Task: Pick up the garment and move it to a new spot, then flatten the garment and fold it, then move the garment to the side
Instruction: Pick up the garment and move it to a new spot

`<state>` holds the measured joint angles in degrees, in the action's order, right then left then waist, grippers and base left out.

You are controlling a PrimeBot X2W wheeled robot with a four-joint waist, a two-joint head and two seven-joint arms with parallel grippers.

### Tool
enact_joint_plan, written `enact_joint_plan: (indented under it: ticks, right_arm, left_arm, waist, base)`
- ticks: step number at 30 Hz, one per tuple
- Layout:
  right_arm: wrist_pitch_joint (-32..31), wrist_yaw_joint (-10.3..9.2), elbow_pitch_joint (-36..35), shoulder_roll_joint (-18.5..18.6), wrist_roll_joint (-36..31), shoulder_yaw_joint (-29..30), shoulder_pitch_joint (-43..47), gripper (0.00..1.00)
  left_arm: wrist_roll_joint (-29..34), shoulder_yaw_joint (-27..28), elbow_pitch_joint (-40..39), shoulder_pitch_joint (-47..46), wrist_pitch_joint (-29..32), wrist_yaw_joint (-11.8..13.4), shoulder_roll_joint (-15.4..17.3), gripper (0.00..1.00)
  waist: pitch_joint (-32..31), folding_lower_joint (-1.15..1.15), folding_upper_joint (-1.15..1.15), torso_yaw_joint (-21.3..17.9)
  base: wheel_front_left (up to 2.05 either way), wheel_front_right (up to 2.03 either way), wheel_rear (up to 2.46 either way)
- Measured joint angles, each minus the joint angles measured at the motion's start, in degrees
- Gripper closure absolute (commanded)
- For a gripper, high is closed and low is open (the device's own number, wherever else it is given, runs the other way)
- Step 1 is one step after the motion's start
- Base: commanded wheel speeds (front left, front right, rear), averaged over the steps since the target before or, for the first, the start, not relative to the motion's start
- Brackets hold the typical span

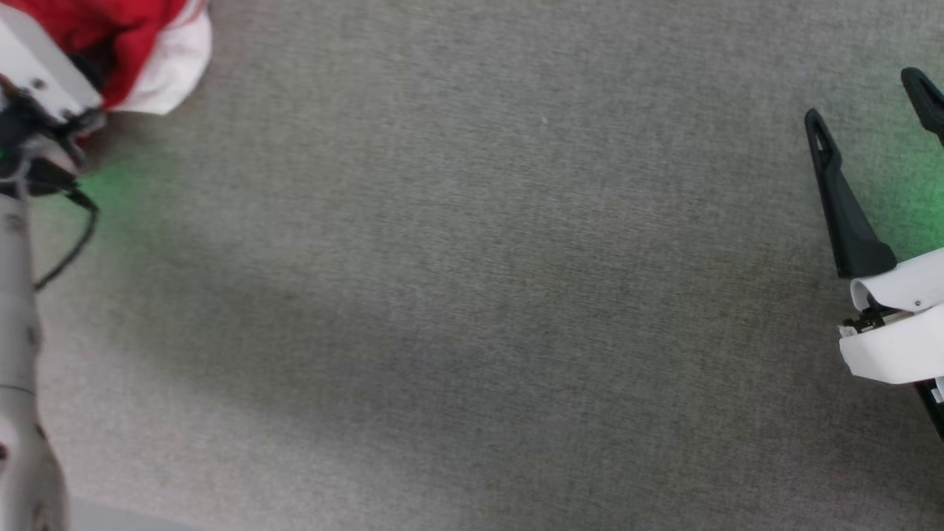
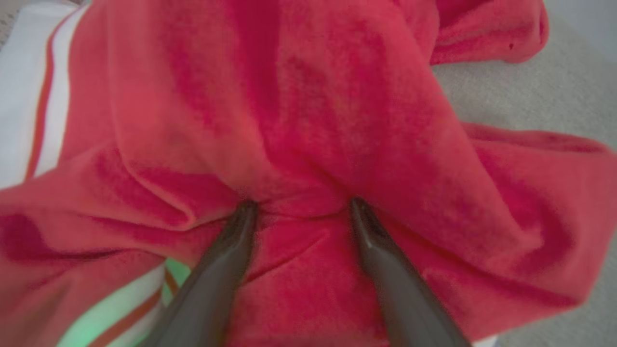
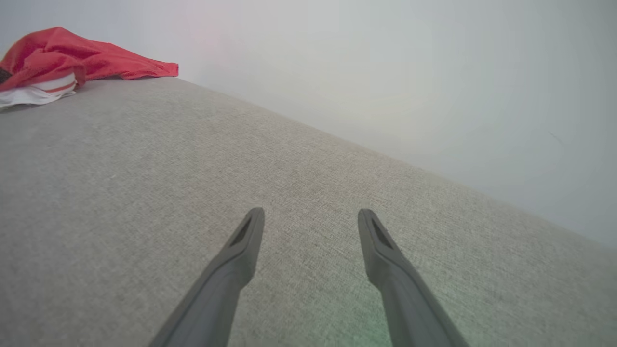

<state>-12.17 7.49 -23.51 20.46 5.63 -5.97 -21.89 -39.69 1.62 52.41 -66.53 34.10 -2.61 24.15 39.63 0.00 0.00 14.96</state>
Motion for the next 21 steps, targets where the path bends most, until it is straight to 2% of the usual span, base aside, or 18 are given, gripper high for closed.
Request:
enact_joint_plan:
  ticks: [7,8,9,10,18,21]
  right_arm:
    - [-1.0,0.00,-0.7,-0.3,0.4,-0.3,0.1,0.00]
    - [-1.2,0.00,-0.7,-0.3,0.4,-0.3,0.1,0.00]
    - [-1.2,0.00,-0.7,-0.3,0.4,-0.3,0.1,0.00]
    - [-1.3,0.00,-0.7,-0.4,0.5,-0.3,0.1,0.00]
    - [-0.4,0.00,1.2,-1.3,0.8,-0.3,0.2,0.00]
    - [0.7,0.00,2.6,-2.3,1.0,-0.4,0.5,0.00]
  left_arm:
    - [0.2,-0.4,5.3,-2.6,-2.3,-0.8,1.1,0.00]
    - [0.3,-0.6,6.1,-2.9,-2.4,-1.0,1.1,0.43]
    - [0.3,-0.8,6.7,-3.2,-2.4,-1.1,1.1,0.77]
    - [0.5,-1.1,7.5,-3.5,-2.9,-1.2,1.0,1.00]
    - [1.9,-3.0,10.0,-4.9,-7.9,-3.0,1.3,1.00]
    - [3.1,-4.1,9.6,-6.6,-9.6,-3.5,3.0,1.00]
  waist:
    - [0.8,0.00,0.00,-2.0]
    - [0.6,0.00,0.00,-2.0]
    - [0.3,0.00,0.00,-2.0]
    - [0.1,0.00,0.00,-2.0]
    - [-2.7,0.00,0.00,-1.4]
    - [-4.4,0.00,0.00,-1.1]
  base:
    - [0.00,0.00,0.00]
    - [0.00,0.00,0.00]
    - [0.00,0.00,0.00]
    - [0.00,0.00,0.00]
    - [0.00,0.00,0.00]
    - [0.00,0.00,0.00]
